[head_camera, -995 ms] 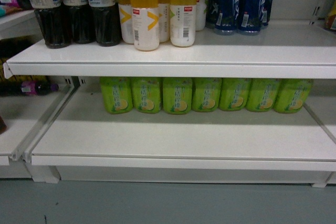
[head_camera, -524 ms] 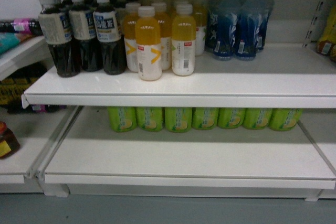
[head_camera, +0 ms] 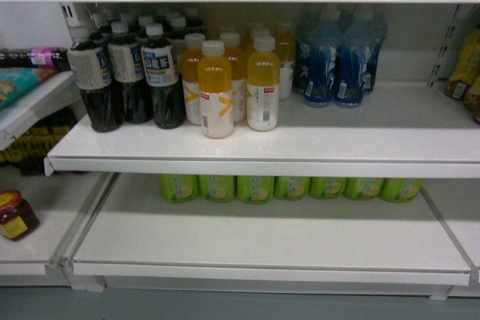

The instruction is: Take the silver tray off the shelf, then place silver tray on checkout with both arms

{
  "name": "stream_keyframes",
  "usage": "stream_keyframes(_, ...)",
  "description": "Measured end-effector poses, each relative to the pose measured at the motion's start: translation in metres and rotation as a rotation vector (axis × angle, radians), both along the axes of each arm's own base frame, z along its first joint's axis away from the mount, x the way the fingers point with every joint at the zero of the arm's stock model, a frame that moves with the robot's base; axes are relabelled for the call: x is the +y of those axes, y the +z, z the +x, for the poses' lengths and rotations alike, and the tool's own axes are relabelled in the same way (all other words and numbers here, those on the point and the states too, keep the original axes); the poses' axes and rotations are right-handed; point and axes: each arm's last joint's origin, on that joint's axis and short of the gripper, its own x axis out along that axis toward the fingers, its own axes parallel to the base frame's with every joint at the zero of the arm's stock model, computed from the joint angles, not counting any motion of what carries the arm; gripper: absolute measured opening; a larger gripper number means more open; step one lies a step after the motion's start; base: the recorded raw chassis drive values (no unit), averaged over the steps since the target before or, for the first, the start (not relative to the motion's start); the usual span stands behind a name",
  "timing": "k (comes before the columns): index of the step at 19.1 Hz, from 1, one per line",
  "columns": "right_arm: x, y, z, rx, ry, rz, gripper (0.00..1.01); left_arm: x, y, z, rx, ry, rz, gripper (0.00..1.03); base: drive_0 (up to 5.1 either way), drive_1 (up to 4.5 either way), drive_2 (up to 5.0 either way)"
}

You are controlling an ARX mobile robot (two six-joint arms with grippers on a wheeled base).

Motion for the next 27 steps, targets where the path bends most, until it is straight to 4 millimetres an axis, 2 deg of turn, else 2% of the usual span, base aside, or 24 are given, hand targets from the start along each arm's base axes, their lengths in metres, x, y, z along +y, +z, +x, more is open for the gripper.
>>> stream_keyframes(18, 0.0, 0.0001, 0.0, -0.001, -0.001, 0.0, 0.98, 0.0, 0.0001, 0.0, -0.002, 0.0, 0.001, 0.98, 0.0, 0.0, 0.0)
stream_keyframes(27, 0.0, 0.0, 0.0, 0.0, 0.0, 0.0, 0.98, 0.0, -0.0002, 0.0, 0.002, -0.001, 0.001, 0.98, 0.0, 4.25, -4.3)
